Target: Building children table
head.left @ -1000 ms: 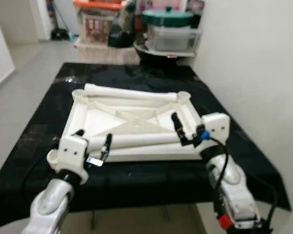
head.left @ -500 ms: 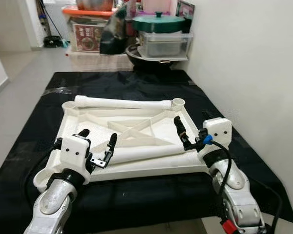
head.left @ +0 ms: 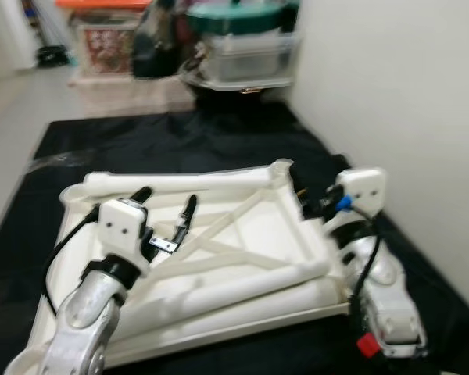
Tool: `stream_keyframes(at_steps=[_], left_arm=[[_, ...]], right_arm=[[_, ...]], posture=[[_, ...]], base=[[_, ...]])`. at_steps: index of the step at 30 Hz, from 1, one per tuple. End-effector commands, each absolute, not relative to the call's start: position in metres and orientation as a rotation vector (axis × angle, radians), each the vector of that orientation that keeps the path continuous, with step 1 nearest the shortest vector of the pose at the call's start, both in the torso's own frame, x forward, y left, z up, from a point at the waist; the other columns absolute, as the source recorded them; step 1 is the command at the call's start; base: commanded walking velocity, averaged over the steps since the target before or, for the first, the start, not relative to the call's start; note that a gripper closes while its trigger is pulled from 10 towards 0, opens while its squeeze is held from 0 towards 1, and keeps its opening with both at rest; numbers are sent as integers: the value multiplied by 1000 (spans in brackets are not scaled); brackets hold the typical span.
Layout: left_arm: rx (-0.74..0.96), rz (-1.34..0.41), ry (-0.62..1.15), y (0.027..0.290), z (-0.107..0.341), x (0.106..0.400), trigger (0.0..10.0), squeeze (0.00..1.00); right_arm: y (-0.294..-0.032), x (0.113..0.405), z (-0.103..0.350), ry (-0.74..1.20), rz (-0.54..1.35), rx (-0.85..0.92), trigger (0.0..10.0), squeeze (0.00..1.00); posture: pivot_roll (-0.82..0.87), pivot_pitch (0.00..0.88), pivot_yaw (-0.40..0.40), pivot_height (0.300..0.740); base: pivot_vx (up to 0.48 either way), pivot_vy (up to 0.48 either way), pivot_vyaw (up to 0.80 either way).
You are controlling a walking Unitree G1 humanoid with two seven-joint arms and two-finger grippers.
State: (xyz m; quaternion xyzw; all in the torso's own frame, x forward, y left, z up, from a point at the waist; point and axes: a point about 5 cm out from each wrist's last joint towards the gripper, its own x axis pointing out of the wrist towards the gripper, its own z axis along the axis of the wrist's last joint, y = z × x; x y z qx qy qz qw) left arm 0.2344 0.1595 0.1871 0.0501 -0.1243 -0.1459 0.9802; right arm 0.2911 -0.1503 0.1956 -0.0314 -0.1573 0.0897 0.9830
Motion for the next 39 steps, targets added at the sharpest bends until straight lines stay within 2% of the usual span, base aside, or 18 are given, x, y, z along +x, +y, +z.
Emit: stream_keyframes(at_steps=[1,8,11,14,19,25,27,31,39], left_arm=[[110,-312,-258,156,190,234,10000,0],[66,-375,-239,151,194,231,10000,0],[90,-562,-141,151,204,222,10000,0],[95,-611,-115,152,207,219,10000,0],[223,-725,-42,169,220,212,10000,0],[250,-743,8,174,216,211,10000,0],[264,-841,139,186,198,209,10000,0],[215,-905,218,195,193,212,10000,0],[150,-1012,308,193,185,208,10000,0]], right_arm=[[-155,290,196,-323,160,-80,10000,0],[-154,290,195,-316,167,-87,10000,0],[-154,291,192,-303,178,-87,10000,0],[-153,291,192,-300,179,-86,10000,0],[-147,293,189,-283,202,-75,10000,0],[-145,294,187,-273,210,-71,10000,0],[-140,295,182,-251,225,-63,10000,0],[-140,297,180,-237,219,-62,10000,0],[-140,298,175,-219,203,-61,10000,0]], posture=[[3,0,-71,740],[4,0,-72,740],[16,0,-70,740],[16,0,-70,740],[41,0,-62,740],[46,0,-63,740],[43,0,-57,740],[39,0,-51,740],[35,0,-39,740]], base=[[0,0,0],[0,0,0],[0,0,0],[0,0,0],[0,0,0],[0,0,0],[0,0,0],[0,0,0],[0,0,0]])
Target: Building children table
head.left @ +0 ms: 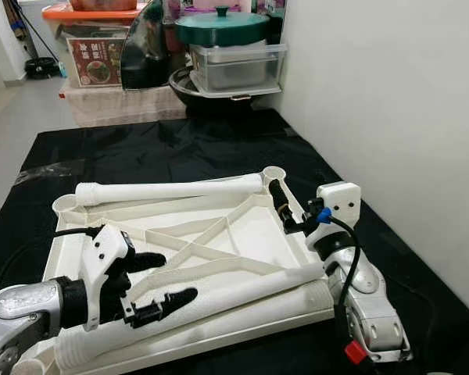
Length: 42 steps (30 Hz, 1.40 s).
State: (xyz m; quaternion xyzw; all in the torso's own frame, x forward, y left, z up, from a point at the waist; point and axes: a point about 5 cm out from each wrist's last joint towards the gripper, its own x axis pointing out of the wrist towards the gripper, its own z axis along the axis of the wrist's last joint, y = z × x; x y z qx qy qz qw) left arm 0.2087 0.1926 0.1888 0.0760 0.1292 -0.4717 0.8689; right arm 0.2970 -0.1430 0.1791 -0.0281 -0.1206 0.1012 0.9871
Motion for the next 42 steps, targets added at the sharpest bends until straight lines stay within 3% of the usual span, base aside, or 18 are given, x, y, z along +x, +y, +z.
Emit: stream_keyframes(at_steps=[1,20,42], left_arm=[[150,-1012,308,193,185,208,10000,0],[51,-1053,467,209,148,210,10000,0],[141,-1091,517,208,134,211,10000,0]], right_arm=[[-140,298,175,-219,203,-61,10000,0],[-140,300,170,-196,179,-49,10000,0],[-138,301,166,-178,170,-49,10000,0]], posture=[[35,0,-39,740],[23,0,-17,740],[24,0,-14,740]], base=[[0,0,0],[0,0,0],[0,0,0]])
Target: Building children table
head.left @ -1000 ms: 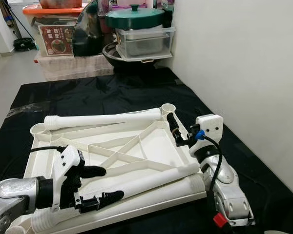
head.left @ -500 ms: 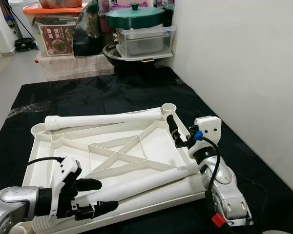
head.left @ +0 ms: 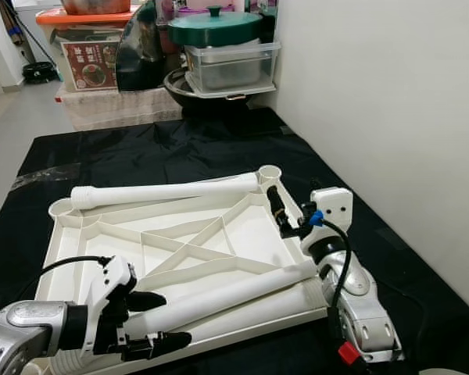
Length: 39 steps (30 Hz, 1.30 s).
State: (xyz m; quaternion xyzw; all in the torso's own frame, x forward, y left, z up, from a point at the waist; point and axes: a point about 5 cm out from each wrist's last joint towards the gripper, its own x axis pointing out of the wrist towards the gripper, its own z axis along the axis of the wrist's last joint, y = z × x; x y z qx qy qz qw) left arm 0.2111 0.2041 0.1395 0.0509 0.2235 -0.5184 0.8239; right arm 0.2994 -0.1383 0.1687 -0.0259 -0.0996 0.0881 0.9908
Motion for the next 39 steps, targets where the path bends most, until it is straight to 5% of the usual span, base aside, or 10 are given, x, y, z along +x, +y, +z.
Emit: stream_keyframes(at_steps=[1,13,15,17,19,28,32,33,35,39], left_arm=[[141,-1091,517,208,134,211,10000,0],[210,-1044,535,213,125,217,10000,0],[221,-1038,544,213,122,217,6353,0],[227,-1038,549,213,121,217,6353,0],[231,-1032,560,214,118,217,2667,0],[236,-1036,571,213,112,217,353,0],[240,-1032,573,213,111,217,1216,0],[247,-1015,569,214,111,219,8196,0],[253,-1004,566,215,110,220,10000,0],[258,-994,557,214,110,222,10000,0]], right_arm=[[-138,301,166,-178,170,-49,10000,0],[-141,302,165,-168,155,-53,10000,0],[-142,303,164,-166,152,-53,10000,0],[-143,303,164,-165,151,-53,10000,0],[-144,303,165,-164,148,-53,10000,0],[-145,304,165,-160,141,-52,10000,0],[-145,304,164,-159,140,-52,10000,0],[-145,303,164,-158,138,-52,10000,0],[-145,304,164,-156,137,-51,10000,0],[-145,304,163,-155,137,-49,10000,0]], posture=[[24,0,-14,740],[15,0,-13,740],[13,0,-15,740],[12,0,-15,740],[11,0,-18,740],[8,0,-16,740],[8,0,-15,740],[8,0,-15,740],[9,0,-16,740],[8,0,-16,740]], base=[[0,0,0],[0,0,0],[0,0,0],[0,0,0],[0,0,0],[0,0,0],[0,0,0],[0,0,0],[0,0,0],[0,0,0]])
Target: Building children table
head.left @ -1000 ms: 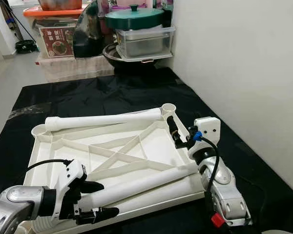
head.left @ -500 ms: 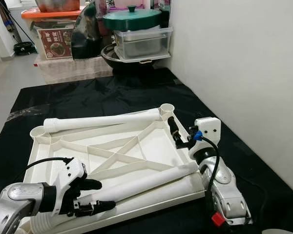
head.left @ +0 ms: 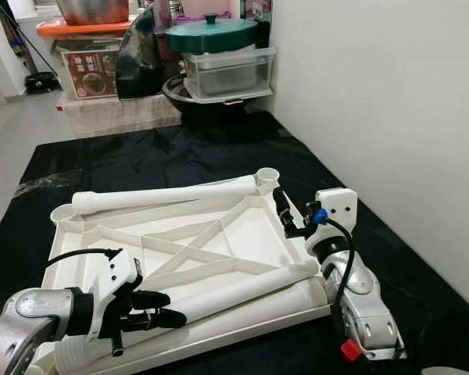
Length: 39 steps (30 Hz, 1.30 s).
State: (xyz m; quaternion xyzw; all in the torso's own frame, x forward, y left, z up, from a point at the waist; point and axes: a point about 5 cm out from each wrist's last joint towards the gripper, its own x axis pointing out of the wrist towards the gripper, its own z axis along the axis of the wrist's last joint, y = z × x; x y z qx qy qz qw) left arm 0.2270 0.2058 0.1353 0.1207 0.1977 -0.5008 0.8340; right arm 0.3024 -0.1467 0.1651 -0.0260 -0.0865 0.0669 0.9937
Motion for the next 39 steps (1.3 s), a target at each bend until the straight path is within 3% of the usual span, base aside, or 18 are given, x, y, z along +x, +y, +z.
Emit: stream_keyframes(at_steps=[1,15,16,17,18,19,20,29,30,39], left_arm=[[257,-990,553,214,110,222,10000,0],[294,-963,567,216,104,223,10000,0],[308,-941,547,218,105,227,10000,282],[308,-941,547,218,105,227,10000,282],[312,-941,527,218,108,230,10000,545],[312,-941,527,218,108,230,10000,545],[319,-945,519,217,109,231,10000,1000],[324,-990,559,215,104,224,10000,1000],[326,-997,571,214,103,222,10000,0],[327,-990,595,215,99,222,10000,0]], right_arm=[[-145,304,163,-154,138,-47,10000,0],[-145,305,162,-146,133,-40,10000,0],[-146,304,161,-144,131,-38,10000,0],[-146,304,161,-144,131,-38,10000,0],[-146,304,161,-142,130,-35,10000,0],[-146,304,161,-142,130,-35,10000,0],[-146,304,160,-140,129,-34,10000,0],[-149,304,160,-134,121,-36,10000,0],[-149,304,159,-132,120,-37,10000,0],[-149,305,159,-129,122,-36,10000,0]], posture=[[9,0,-17,740],[7,0,-15,740],[6,0,-16,740],[6,0,-16,740],[7,0,-17,740],[7,0,-17,740],[6,0,-16,740],[1,0,-16,740],[2,0,-18,740],[2,0,-18,740]], base=[[0,0,0],[0,0,0],[0,0,0],[0,0,0],[0,0,0],[0,0,0],[0,0,0],[0,0,0],[0,0,0],[0,0,0]])
